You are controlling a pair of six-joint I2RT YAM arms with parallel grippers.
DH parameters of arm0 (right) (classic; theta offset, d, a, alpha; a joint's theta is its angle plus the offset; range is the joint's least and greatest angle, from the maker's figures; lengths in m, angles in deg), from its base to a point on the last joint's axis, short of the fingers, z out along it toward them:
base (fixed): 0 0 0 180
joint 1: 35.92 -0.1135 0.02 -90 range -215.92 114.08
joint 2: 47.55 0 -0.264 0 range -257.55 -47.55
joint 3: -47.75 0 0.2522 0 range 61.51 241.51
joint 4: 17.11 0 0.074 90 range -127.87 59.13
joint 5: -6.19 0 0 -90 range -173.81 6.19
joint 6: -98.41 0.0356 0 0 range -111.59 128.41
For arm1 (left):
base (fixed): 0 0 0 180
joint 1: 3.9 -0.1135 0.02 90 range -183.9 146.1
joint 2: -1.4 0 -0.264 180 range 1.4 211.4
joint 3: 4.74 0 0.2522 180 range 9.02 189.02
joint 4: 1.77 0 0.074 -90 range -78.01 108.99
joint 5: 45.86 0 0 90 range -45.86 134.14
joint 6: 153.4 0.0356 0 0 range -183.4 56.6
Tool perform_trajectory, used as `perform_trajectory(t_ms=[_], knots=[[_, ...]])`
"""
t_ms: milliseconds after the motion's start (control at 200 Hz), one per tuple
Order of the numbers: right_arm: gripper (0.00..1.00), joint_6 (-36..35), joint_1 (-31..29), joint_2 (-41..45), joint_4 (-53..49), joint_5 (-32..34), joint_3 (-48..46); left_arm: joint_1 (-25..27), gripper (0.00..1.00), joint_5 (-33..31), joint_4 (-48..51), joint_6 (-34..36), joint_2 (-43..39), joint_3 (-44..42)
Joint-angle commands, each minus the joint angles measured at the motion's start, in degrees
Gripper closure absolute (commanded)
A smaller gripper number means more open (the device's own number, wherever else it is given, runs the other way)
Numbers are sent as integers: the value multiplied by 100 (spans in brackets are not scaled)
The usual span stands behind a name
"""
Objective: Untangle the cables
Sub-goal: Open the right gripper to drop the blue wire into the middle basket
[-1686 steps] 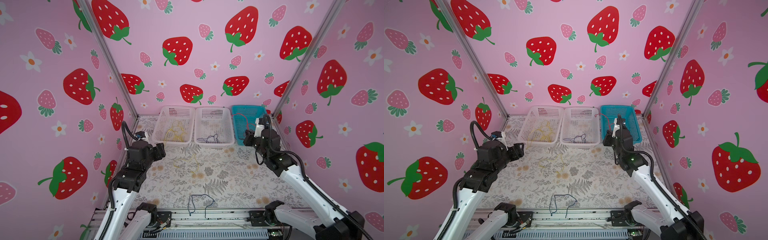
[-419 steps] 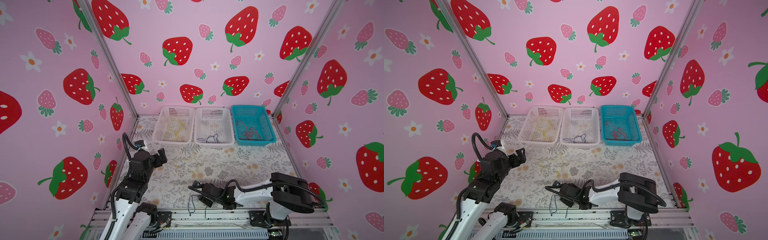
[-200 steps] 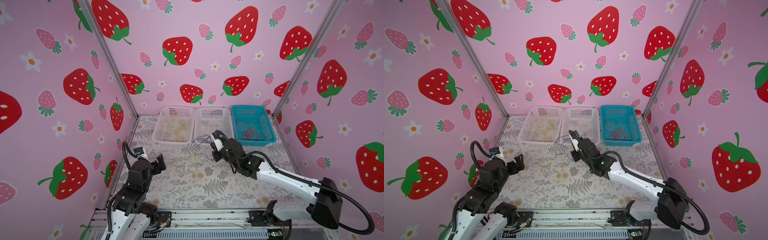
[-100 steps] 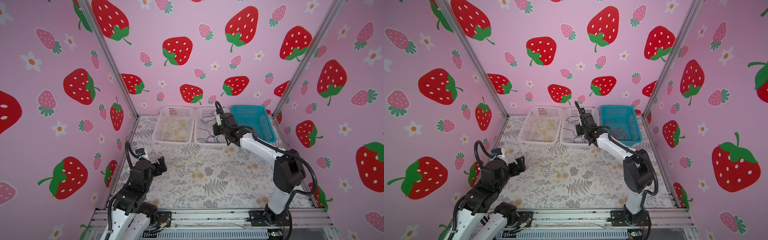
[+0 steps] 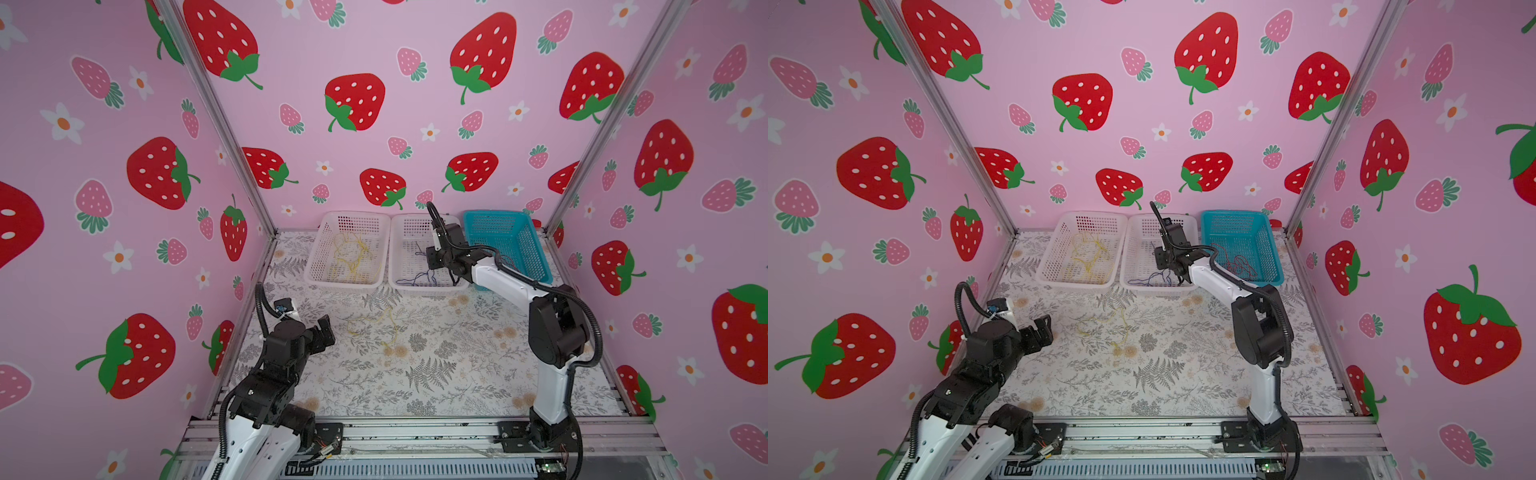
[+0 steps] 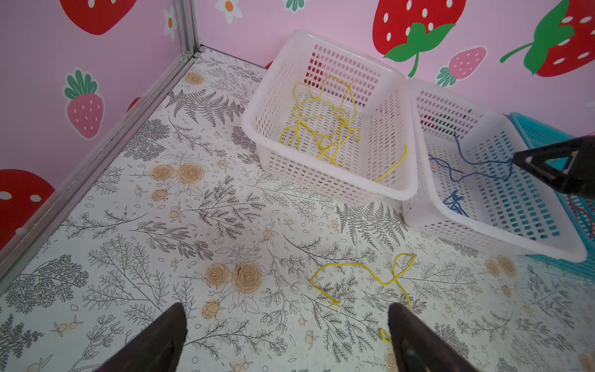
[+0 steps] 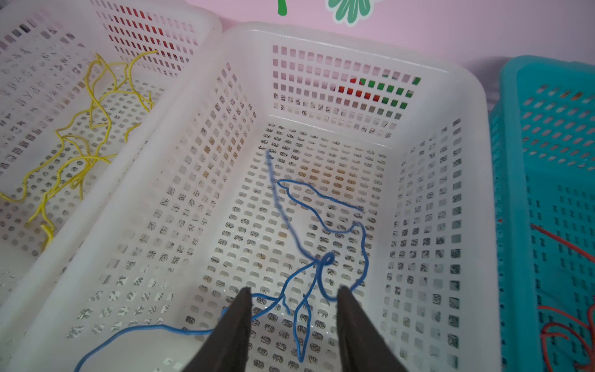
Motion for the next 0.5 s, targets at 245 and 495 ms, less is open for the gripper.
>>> perform_trajectory(t_ms=[245,495], knots=[[39,-796,-1506,1904,999,-336,-2130,27,1,-150,-108,13,-118,-15],[37,-472,-2424,1728,958,-723,-2449,27,1,-171,-102,26,-123,-6]])
